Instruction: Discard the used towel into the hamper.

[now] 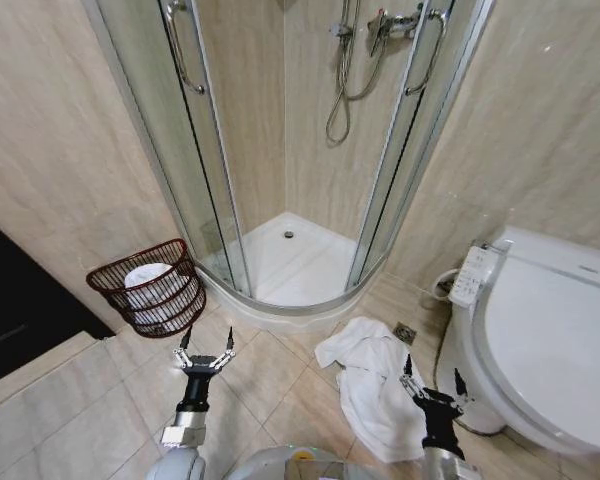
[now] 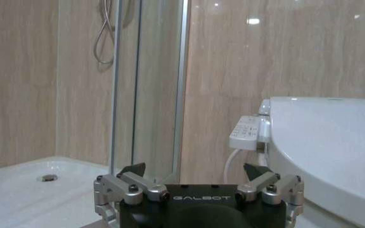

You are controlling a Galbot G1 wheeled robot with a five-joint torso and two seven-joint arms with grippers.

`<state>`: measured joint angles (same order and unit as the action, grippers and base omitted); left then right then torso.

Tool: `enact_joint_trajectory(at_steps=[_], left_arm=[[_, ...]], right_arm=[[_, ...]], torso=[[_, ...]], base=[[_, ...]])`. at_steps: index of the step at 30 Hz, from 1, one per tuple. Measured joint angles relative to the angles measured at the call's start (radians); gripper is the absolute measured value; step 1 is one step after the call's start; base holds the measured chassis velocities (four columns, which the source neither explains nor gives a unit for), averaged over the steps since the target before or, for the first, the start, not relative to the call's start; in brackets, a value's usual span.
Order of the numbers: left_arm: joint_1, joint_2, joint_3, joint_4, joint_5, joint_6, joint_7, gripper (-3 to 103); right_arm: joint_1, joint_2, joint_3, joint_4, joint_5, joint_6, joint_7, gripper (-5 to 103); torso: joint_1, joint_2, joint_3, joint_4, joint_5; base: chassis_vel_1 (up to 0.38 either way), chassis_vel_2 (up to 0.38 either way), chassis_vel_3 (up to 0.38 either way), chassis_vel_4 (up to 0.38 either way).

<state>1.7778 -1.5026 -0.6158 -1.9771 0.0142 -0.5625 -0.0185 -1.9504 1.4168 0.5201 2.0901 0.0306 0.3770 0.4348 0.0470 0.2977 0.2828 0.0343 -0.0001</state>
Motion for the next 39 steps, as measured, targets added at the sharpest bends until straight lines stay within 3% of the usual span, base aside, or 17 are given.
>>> enact_joint_trajectory(at_steps=[12, 15, 16, 17, 21, 27, 39], left_arm=[[-0.001, 0.016, -0.003, 0.006, -0.034, 0.007, 0.011, 100], [0.011, 0.019, -0.011, -0.005, -0.051, 0.018, 0.014, 100], [0.011, 0.019, -0.011, -0.005, -0.051, 0.018, 0.014, 100], [0.01, 0.021, -0.011, -0.008, -0.054, 0.024, 0.017, 100], [0.001, 0.033, -0.009, -0.01, -0.073, 0.043, 0.028, 100], [-0.019, 0.05, -0.001, -0.016, -0.092, 0.08, 0.047, 100], [-0.04, 0.05, 0.016, -0.012, -0.093, 0.103, 0.057, 100]], right_arm=[[-0.006, -0.018, 0.004, -0.005, 0.013, 0.006, -0.027, 100], [-0.013, -0.062, 0.021, 0.004, 0.075, 0.009, -0.177, 100], [-0.013, -0.062, 0.021, 0.004, 0.075, 0.009, -0.177, 100], [-0.019, -0.08, 0.041, 0.012, 0.105, 0.003, -0.237, 100], [-0.025, -0.109, 0.087, 0.033, 0.181, -0.023, -0.29, 100], [-0.036, -0.104, 0.121, 0.09, 0.245, -0.078, -0.306, 100], [-0.037, -0.057, 0.122, 0.105, 0.205, -0.089, -0.309, 100]], torso=[[-0.015, -0.047, -0.032, 0.0, 0.0], [-0.023, -0.067, -0.045, 0.0002, 0.0002], [-0.023, -0.067, -0.045, 0.0002, 0.0002], [-0.025, -0.074, -0.05, 0.0001, 0.0001], [-0.03, -0.089, -0.06, 0.0, 0.0001], [-0.039, -0.116, -0.077, 0.0, -0.0001], [-0.046, -0.159, -0.11, 0.0, 0.0]], base=[[0.0, 0.0, 0.0, 0.0], [0.0, 0.0, 0.0, 0.0], [0.0, 0.0, 0.0, 0.0], [0.0, 0.0, 0.0, 0.0], [0.0, 0.0, 0.0, 0.0], [0.0, 0.0, 0.0, 0.0], [0.0, 0.0, 0.0, 0.0]])
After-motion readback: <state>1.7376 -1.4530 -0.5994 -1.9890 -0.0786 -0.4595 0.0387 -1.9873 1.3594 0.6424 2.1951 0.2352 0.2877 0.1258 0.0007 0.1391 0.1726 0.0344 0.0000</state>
